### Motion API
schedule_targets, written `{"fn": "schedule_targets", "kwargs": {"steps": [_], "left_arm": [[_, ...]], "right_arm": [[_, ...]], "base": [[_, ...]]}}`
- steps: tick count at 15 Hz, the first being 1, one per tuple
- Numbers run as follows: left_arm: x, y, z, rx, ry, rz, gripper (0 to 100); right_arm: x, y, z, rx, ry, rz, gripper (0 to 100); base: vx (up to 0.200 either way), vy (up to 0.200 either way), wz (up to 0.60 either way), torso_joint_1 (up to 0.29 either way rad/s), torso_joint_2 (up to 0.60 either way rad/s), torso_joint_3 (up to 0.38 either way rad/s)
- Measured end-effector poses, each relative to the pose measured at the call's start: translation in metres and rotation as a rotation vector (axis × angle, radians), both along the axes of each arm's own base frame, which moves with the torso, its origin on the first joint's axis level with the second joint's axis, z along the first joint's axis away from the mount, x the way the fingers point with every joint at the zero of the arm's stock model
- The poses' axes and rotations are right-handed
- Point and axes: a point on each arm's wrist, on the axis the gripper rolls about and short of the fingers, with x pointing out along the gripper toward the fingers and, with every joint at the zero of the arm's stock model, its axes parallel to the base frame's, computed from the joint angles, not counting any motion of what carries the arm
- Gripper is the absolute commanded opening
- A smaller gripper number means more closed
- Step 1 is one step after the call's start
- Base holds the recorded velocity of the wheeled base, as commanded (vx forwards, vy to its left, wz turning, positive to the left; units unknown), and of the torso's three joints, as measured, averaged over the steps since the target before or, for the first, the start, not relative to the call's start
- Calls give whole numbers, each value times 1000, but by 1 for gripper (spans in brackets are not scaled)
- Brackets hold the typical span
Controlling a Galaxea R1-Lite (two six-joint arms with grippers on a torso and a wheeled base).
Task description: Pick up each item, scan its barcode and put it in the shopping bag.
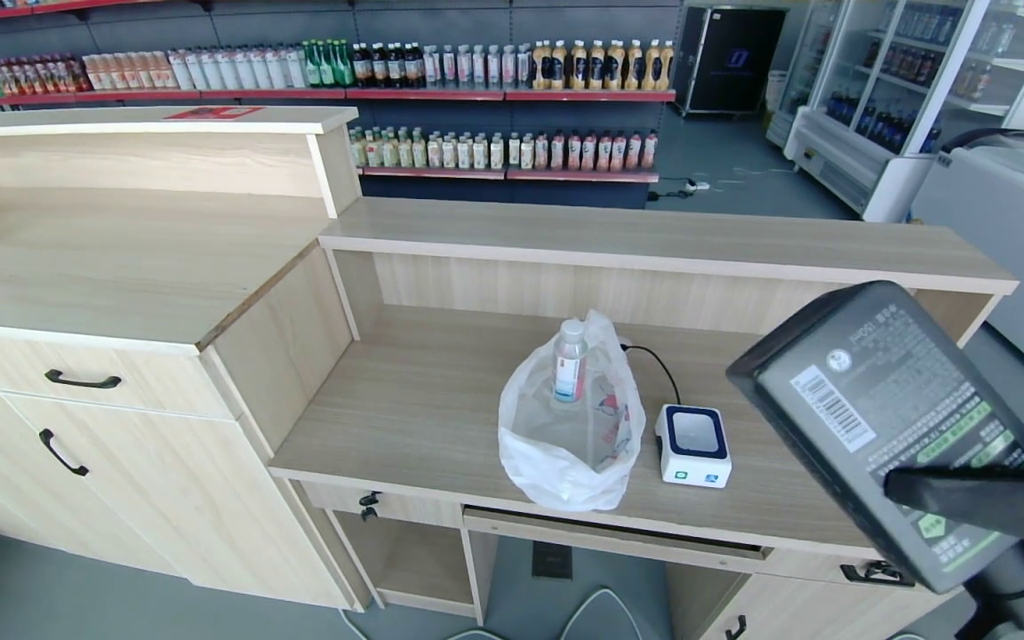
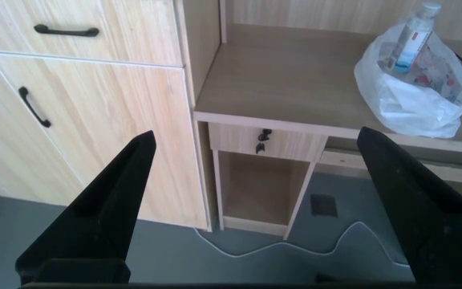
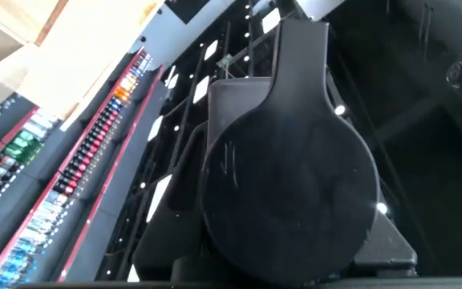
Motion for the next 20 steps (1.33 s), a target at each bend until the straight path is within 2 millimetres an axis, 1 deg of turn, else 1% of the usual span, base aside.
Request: {"fn": "schedule_targets", "kwargs": {"steps": [2,11,20], "left_arm": [[0,0,0,0,0,0,100],[0,0,0,0,0,0,100],[0,0,0,0,0,0,100]], "right_arm": [[-7,-1,0,-8,17,18,0],[-24,-7,3,-13,31,28,0],[-28,-10,2,-24,47,44,0]], "base": [[0,0,0,0,0,0],[0,0,0,0,0,0],[0,0,0,0,0,0]]}}
